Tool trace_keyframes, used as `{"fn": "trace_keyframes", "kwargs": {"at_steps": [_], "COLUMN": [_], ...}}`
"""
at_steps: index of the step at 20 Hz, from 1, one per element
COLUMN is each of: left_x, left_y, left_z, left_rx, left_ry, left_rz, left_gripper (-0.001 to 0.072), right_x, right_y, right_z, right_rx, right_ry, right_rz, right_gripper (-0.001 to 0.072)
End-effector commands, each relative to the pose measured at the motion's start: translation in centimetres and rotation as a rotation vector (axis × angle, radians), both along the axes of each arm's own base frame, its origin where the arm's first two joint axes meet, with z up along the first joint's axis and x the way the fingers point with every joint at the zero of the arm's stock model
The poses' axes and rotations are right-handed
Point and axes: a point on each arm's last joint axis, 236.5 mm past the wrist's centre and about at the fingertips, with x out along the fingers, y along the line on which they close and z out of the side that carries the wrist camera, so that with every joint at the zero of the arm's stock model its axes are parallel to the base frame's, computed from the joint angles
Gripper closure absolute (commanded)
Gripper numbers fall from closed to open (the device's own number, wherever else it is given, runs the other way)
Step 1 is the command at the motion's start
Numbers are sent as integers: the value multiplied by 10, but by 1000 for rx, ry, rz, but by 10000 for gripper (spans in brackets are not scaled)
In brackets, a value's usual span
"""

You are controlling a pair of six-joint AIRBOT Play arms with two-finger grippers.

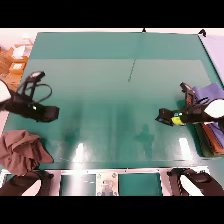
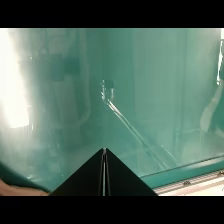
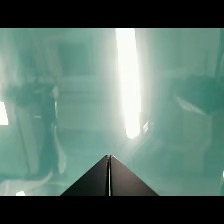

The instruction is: Fold the shirts.

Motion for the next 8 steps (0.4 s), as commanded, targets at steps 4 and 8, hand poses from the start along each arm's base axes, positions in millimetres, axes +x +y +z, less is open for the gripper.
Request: {"fn": "trace_keyframes", "kwargs": {"at_steps": [4, 8], "left_x": [-13, -13], "left_y": [-2, -3], "left_z": [-13, -13], "left_rx": [-14, -16], "left_ry": [3, 3], "left_rz": [20, 19], "left_gripper": [685, 685], "right_x": [-28, -28], "right_y": [14, 14], "right_z": [-11, -11], "right_rx": [7, 7], "right_ry": [47, 47], "right_rz": [54, 54], "right_gripper": [695, 696]}}
